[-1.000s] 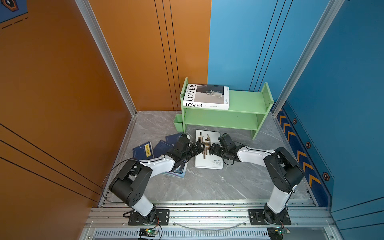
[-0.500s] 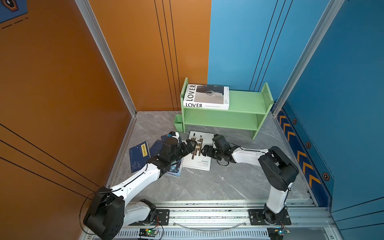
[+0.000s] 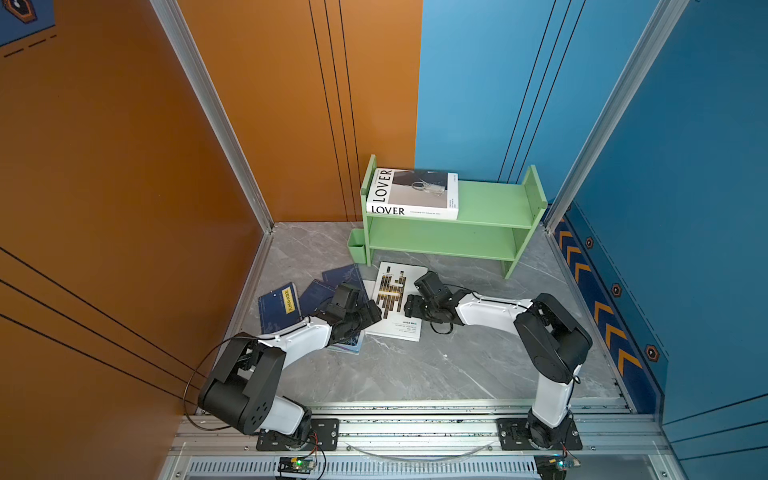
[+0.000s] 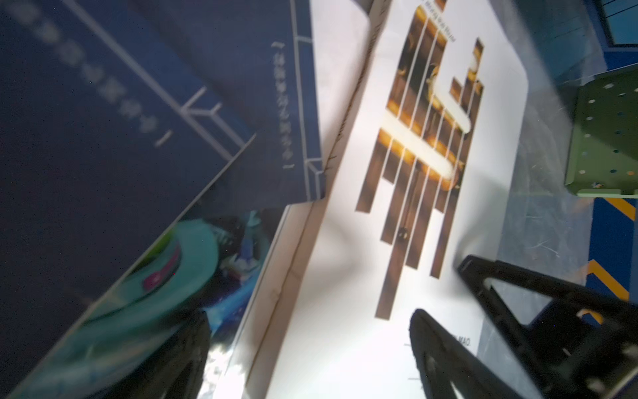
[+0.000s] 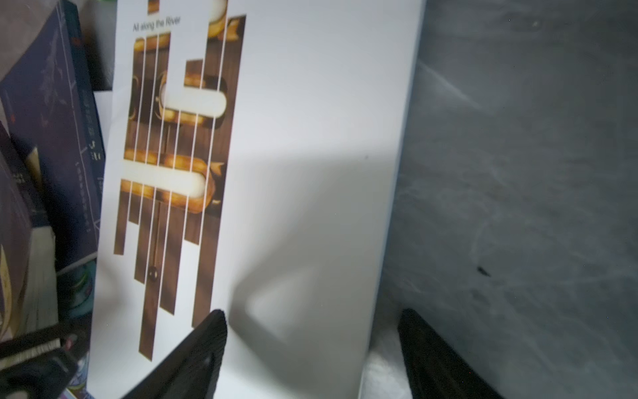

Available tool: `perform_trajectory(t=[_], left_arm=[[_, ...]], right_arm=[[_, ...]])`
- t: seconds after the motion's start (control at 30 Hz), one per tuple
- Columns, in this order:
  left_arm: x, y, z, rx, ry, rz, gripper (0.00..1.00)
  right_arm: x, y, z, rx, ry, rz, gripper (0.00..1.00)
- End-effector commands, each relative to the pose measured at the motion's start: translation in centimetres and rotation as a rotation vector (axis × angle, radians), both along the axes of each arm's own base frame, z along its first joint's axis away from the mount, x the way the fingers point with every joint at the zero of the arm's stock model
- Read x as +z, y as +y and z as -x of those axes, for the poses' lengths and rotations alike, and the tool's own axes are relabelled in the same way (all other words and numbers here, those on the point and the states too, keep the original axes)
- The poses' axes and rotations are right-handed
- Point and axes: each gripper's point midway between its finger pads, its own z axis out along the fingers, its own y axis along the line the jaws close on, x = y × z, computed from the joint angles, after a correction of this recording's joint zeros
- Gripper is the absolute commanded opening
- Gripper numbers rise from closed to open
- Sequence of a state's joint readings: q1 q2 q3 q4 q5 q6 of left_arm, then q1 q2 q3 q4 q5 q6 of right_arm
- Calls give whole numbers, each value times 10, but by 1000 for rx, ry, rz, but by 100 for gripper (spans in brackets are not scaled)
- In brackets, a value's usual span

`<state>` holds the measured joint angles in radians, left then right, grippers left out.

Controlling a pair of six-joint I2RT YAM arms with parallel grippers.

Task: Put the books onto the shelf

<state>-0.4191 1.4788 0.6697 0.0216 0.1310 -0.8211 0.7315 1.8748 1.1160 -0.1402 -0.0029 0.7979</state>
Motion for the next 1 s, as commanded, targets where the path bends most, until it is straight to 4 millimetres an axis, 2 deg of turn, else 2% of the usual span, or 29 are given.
perform_trajectory(t=[0.0,0.17,0.27,0.33,0.43,0.47,0.53,0.63,0.77,0.87,0.97], left_arm=[[-1,-20,-6,-60,-7,10,91],[-14,-46,-4,-101,42,41,89],[-7,-59,-6,-109,32,131,88],[11,-71,-12,-108,12,266,88],[62,-91,-30,-111,-75,527,88],[75,-96,-34,-117,-91,568,88],[99,-107,-39,-151,-124,607,88],[118,-120,-41,-178,-131,643,88],[120,-126,-35,-179,-110,662,88],[113,-119,-31,-151,-92,659,88],[119,-110,-28,-133,-107,651,88]], right_arm=[[-18,-12,10,-3,45,102,76],[-26,-8,15,7,69,93,66],[-30,-10,16,4,78,77,63],[-32,-11,17,1,86,43,61],[-39,-6,20,3,107,-62,60],[-42,-12,15,-19,119,-99,60],[-44,-9,16,-20,130,-160,60],[-40,-3,18,0,128,-193,60],[-31,3,13,5,109,-222,61],[-26,15,7,15,109,-247,61],[-22,29,2,34,111,-271,61]])
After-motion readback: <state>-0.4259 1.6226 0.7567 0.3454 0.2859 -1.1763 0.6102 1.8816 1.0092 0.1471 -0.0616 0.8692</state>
